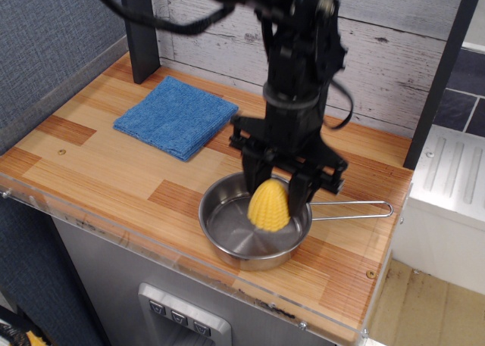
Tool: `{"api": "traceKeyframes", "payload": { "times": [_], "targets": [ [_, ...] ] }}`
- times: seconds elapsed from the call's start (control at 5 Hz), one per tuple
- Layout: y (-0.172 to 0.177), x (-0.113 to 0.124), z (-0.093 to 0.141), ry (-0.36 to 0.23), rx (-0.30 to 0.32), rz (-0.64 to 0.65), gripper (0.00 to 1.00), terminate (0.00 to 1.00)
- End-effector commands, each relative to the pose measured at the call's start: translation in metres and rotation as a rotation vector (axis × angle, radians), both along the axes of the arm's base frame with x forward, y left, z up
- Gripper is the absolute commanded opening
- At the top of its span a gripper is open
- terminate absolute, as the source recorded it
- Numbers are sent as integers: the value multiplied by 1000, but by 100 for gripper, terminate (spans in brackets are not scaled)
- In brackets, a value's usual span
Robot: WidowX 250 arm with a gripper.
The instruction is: PICK UP THE FRUIT AND PUT ON THE ANOTHER SIDE OF THE TABLE
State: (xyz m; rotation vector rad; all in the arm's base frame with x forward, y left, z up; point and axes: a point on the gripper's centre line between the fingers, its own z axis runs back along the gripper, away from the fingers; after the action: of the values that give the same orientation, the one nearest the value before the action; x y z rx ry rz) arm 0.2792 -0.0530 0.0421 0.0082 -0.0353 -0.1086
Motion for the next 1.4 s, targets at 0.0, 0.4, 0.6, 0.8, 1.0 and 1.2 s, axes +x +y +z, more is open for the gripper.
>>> {"api": "traceKeyframes", "payload": {
  "times": [0.0, 0.4, 0.6, 0.8, 1.0, 1.2],
  "targets": [
    [28, 2, 3, -57, 10, 13, 100, 0],
    [34, 3, 55, -162, -53, 57, 100, 0],
    [63, -2, 88, -211, -28, 137, 100, 0],
    [89, -1, 83, -190, 0, 151, 100, 0],
    [108, -3, 70, -162, -4, 156, 100, 0],
    [116, -3, 62, -116, -42, 149, 100, 0]
  ]
}}
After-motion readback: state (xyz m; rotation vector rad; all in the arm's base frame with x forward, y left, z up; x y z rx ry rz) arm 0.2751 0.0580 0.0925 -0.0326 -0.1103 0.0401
